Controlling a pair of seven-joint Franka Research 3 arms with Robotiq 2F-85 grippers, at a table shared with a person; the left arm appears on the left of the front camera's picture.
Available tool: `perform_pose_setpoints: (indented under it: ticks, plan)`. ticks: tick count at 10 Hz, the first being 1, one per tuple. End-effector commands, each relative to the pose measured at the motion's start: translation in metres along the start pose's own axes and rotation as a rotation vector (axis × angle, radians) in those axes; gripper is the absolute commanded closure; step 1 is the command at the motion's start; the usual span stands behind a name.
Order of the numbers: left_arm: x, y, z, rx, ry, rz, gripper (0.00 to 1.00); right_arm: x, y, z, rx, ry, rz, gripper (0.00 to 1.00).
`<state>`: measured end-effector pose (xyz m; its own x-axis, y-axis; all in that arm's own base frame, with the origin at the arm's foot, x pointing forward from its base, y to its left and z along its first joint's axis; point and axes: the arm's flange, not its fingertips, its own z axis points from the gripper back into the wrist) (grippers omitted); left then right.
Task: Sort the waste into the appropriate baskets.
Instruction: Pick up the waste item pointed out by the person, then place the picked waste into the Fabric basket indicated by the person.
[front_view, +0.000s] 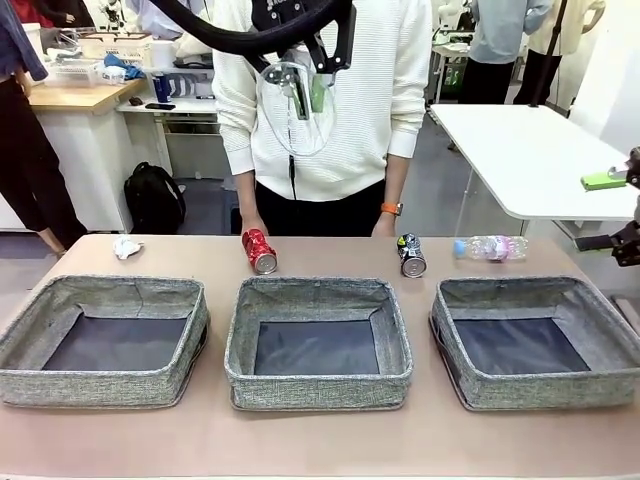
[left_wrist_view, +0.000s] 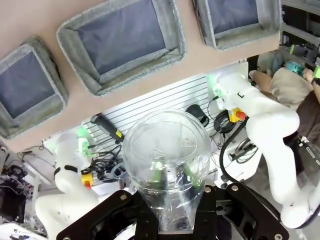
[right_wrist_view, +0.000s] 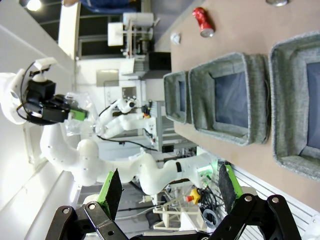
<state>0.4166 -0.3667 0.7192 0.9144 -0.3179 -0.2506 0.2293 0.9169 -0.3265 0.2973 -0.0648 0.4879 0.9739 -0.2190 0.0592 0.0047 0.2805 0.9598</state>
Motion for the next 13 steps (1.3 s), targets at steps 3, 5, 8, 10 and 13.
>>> perform_pose_setpoints:
  ticks: [3, 5, 8, 10, 13]
  plan:
    - [-0.0063, 0.0042, 0.0005, 0.007, -0.015, 0.012, 0.85, 0.0027, 0.0015, -0.0011, 0.026, -0.005, 0.026, 0.00]
    - [-0.0063, 0.0042, 0.0005, 0.007, -0.015, 0.012, 0.85, 0.0027, 0.0015, -0.0011, 0.026, -0.005, 0.026, 0.00]
    - [-0.0063, 0.0042, 0.0005, 0.007, -0.015, 0.012, 0.85, 0.0027, 0.0015, -0.0011, 0.026, -0.005, 0.026, 0.00]
    - [-0.0063, 0.0042, 0.0005, 0.007, -0.015, 0.012, 0.85, 0.0027, 0.0015, -0.0011, 0.026, -0.005, 0.026, 0.00]
    - [-0.0063, 0.0042, 0.0005, 0.007, -0.015, 0.012, 0.85, 0.0027, 0.0015, -0.0011, 0.026, -0.005, 0.026, 0.00]
